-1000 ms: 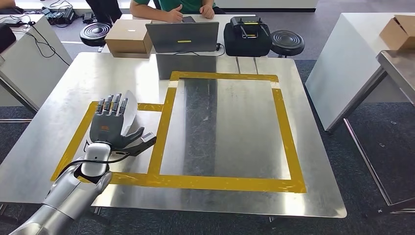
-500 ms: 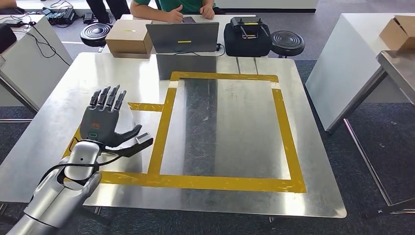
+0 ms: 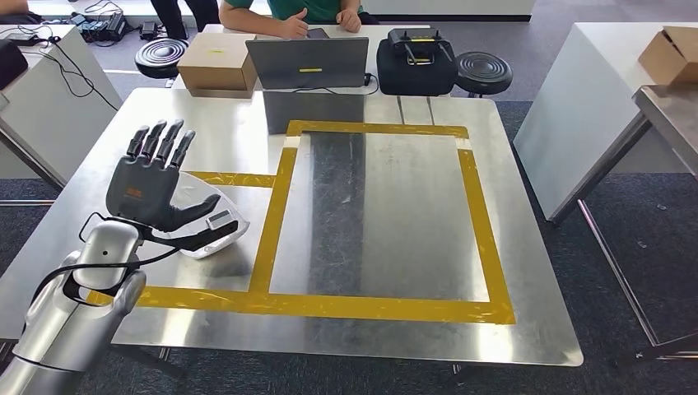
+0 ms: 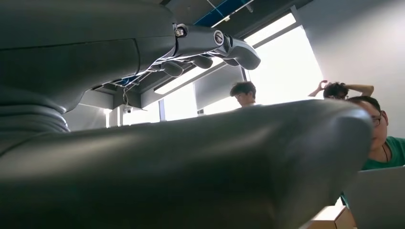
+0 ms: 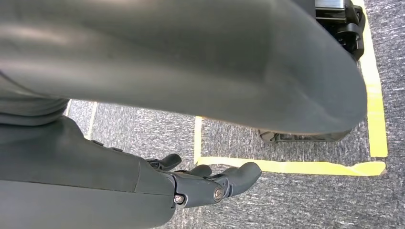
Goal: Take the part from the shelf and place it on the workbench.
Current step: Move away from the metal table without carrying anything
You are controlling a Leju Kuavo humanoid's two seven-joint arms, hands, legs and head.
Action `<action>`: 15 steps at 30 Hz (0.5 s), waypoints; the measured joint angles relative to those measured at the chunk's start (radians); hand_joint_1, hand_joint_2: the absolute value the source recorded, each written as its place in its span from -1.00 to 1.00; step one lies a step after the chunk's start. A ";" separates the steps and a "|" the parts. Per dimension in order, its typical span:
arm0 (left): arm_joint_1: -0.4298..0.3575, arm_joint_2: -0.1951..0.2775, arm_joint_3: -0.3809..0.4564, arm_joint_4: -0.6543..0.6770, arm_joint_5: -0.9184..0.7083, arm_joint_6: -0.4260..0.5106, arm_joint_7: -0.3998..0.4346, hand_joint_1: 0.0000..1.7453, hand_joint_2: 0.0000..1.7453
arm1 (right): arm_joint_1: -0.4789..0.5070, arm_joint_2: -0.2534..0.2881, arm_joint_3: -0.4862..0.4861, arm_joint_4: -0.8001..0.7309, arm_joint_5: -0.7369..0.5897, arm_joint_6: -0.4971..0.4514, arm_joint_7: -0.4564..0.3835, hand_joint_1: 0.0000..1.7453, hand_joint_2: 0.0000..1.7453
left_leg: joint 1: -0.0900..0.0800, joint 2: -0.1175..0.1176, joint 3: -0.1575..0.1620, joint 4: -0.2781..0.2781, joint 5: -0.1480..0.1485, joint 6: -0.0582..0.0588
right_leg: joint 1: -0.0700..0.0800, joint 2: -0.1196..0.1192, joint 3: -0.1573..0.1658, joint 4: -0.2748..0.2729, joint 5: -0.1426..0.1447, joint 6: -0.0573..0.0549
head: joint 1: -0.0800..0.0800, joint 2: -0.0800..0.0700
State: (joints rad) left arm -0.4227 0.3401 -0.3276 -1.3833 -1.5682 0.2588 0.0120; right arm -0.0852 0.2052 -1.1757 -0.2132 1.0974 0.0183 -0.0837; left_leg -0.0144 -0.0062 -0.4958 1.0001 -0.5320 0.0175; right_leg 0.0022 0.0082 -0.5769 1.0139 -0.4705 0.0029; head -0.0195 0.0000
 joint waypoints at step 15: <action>0.039 -0.005 0.071 -0.044 0.000 -0.005 -0.033 -1.00 -1.00 | -0.001 0.000 0.000 0.000 0.010 0.000 -0.006 -1.00 -1.00 | 0.006 0.004 0.000 -0.008 0.017 0.017 | -0.002 -0.001 -0.016 0.034 -0.023 0.018 | 0.002 0.000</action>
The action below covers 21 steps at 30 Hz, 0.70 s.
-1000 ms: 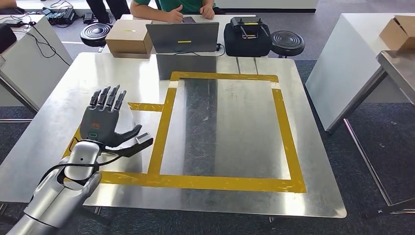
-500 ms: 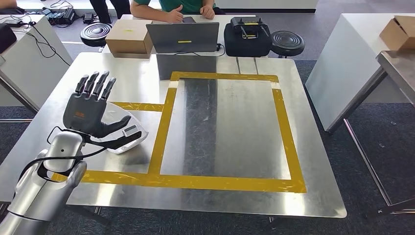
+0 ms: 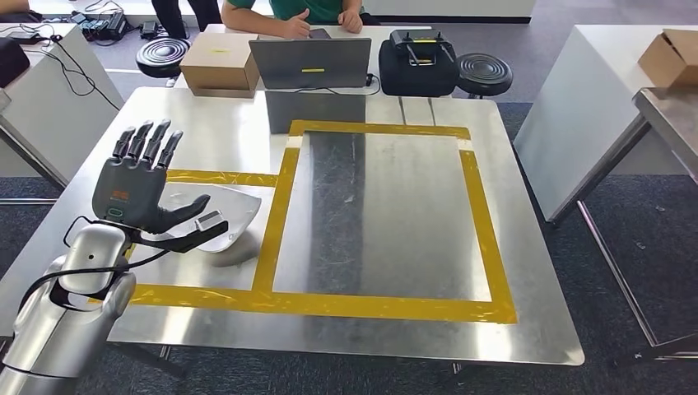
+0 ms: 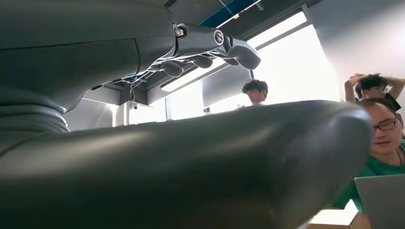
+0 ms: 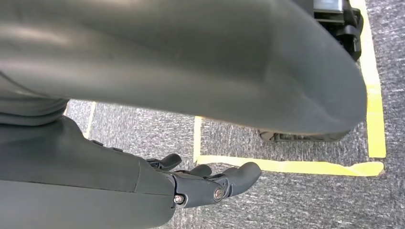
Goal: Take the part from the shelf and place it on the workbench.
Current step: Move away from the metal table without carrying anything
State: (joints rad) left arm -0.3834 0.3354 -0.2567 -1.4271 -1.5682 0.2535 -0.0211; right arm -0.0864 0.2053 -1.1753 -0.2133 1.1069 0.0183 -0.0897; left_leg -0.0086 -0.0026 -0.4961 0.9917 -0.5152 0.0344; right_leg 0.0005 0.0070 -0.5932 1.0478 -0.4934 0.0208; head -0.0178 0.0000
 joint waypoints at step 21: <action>0.036 0.003 0.000 -0.013 0.000 -0.017 0.017 -1.00 -1.00 | -0.002 0.001 0.000 0.000 -0.004 -0.002 -0.008 -1.00 -1.00 | 0.022 0.004 -0.120 0.278 -0.135 -0.075 | -0.009 -0.005 -0.036 -0.026 0.056 -0.045 | -0.006 0.000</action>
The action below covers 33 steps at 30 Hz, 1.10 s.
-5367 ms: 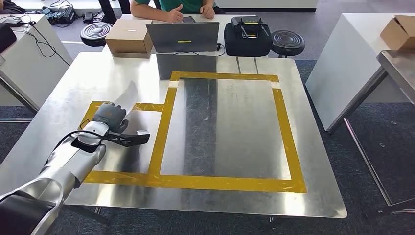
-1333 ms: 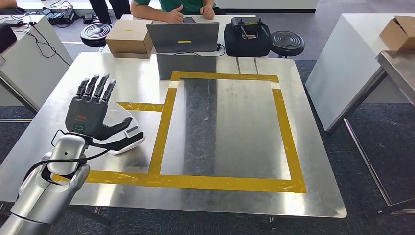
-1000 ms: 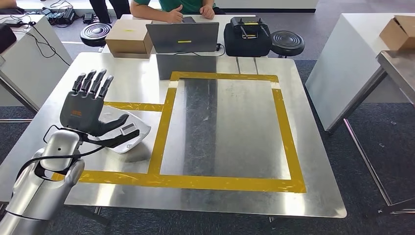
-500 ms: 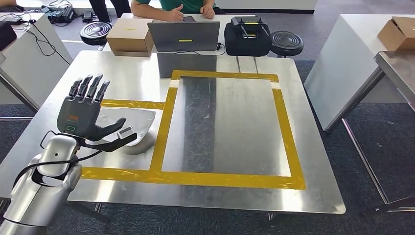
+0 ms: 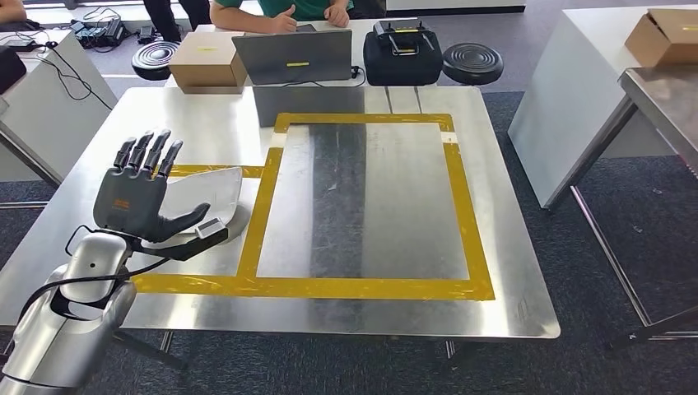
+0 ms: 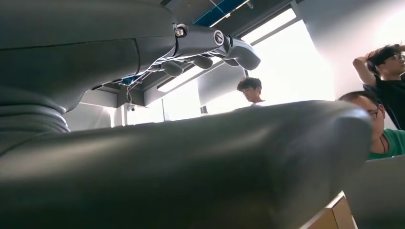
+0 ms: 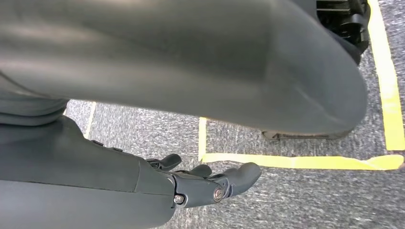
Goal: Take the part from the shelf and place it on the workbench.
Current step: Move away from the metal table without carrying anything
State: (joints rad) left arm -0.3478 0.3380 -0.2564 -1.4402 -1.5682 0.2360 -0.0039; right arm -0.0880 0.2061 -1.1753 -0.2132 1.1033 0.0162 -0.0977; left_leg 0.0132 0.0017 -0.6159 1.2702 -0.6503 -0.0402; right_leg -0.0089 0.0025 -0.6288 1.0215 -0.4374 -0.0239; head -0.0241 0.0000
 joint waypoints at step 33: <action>0.033 0.007 0.009 -0.018 0.000 -0.007 0.005 -1.00 -1.00 | -0.004 -0.004 0.000 -0.002 0.007 0.000 -0.001 -1.00 -1.00 | 0.011 -0.001 0.047 -0.149 0.099 -0.011 | 0.000 -0.009 0.006 -0.002 0.005 0.012 | 0.002 0.000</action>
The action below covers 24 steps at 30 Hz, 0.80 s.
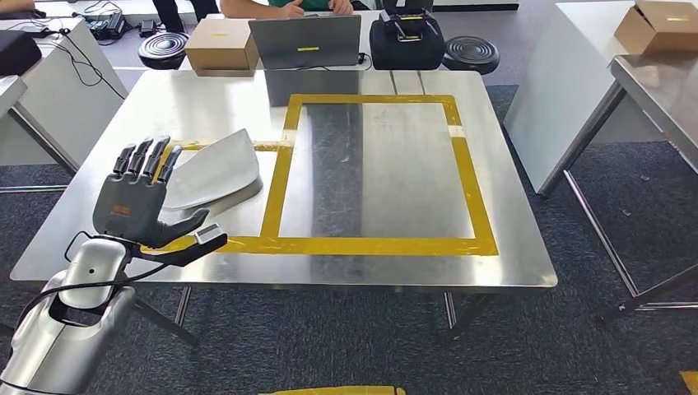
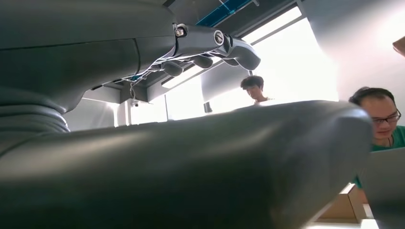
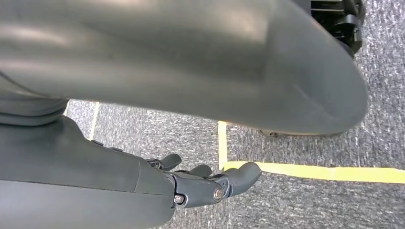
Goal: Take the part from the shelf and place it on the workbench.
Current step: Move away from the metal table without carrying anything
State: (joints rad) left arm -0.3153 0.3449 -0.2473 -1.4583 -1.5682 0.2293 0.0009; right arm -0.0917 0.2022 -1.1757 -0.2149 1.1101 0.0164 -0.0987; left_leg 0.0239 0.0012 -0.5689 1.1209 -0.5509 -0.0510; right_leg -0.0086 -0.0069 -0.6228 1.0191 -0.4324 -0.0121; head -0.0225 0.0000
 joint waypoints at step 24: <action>-0.050 -0.014 -0.026 0.021 0.000 -0.008 -0.004 -1.00 -1.00 | -0.001 0.000 0.000 0.000 -0.013 0.001 0.001 -1.00 -1.00 | -0.018 -0.003 -0.084 0.010 0.034 0.026 | 0.013 0.000 0.058 -0.026 -0.027 -0.015 | 0.004 0.000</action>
State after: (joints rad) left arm -0.3656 0.3312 -0.2729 -1.4376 -1.5682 0.2213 -0.0029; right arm -0.0931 0.2024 -1.1757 -0.2152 1.0969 0.0174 -0.0974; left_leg 0.0055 -0.0020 -0.6533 1.1311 -0.5165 -0.0249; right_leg 0.0044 -0.0068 -0.5650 0.9927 -0.4591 -0.0275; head -0.0185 0.0000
